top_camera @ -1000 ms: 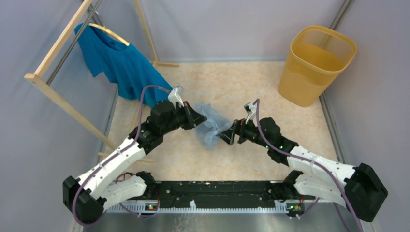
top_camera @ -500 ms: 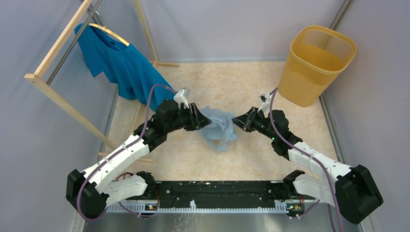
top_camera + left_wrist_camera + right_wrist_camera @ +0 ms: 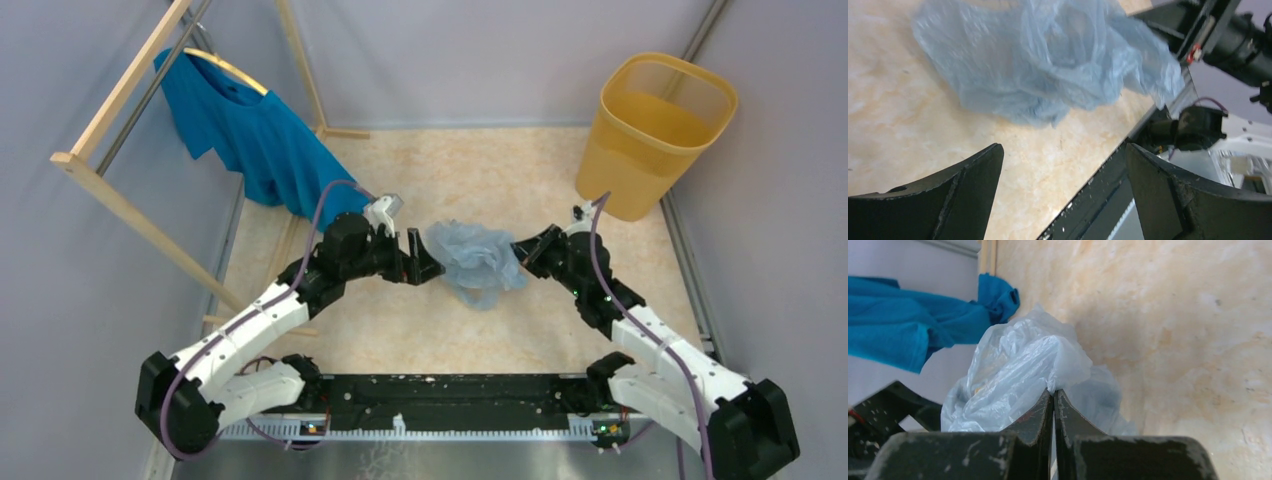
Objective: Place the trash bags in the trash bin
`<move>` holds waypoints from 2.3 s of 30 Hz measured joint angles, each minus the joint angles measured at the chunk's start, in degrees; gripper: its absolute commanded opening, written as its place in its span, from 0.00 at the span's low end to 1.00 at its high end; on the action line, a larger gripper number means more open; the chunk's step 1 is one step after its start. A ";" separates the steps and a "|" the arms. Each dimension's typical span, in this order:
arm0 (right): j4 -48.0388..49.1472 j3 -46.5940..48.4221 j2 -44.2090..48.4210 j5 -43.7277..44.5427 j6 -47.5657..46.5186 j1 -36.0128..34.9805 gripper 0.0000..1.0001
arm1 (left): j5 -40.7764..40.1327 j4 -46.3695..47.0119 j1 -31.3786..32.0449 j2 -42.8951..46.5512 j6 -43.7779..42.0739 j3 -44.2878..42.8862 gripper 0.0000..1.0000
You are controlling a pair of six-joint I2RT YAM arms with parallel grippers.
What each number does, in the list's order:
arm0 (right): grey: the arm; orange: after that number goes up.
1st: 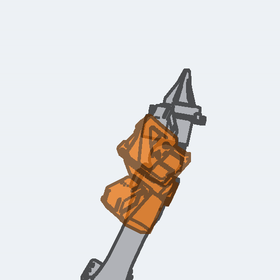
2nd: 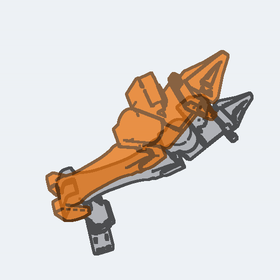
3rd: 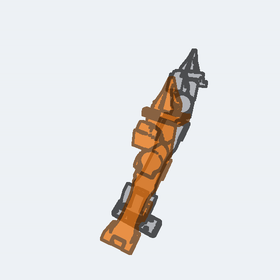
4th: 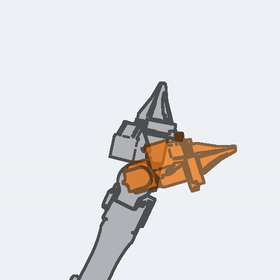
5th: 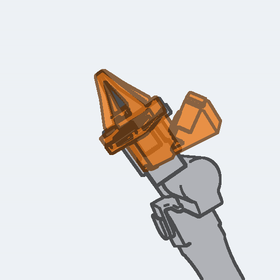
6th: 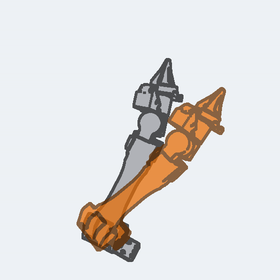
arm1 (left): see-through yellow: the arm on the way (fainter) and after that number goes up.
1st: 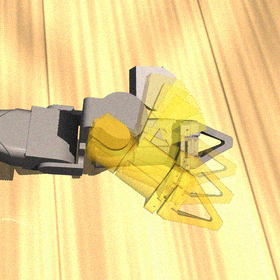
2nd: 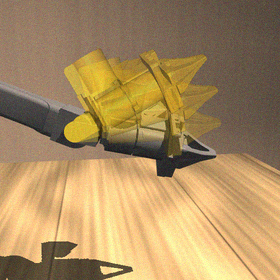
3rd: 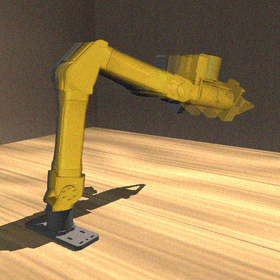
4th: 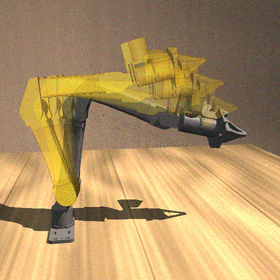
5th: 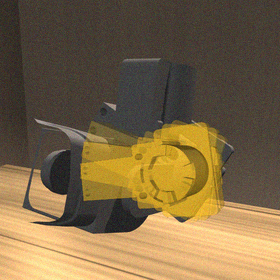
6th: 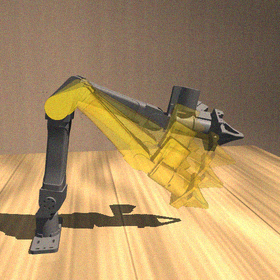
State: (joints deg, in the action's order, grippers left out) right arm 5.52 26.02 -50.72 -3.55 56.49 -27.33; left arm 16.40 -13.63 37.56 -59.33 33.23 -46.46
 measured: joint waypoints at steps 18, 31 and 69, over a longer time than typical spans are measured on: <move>-15.21 0.37 7.04 9.27 8.24 0.15 0.00 | -8.24 9.18 24.70 -17.62 -4.46 0.79 0.98; -14.95 0.33 10.34 6.88 11.37 0.15 0.00 | -28.83 9.11 27.80 -37.73 -11.39 -7.34 0.90; -30.03 13.90 19.74 10.32 -31.95 0.15 0.71 | 27.80 25.97 -2.91 -5.75 13.42 8.98 0.00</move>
State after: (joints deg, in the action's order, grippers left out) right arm -24.51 39.92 -30.98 6.76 24.53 -27.18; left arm 44.21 12.34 34.65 -65.08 46.65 -37.47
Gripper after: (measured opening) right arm 0.572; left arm 0.006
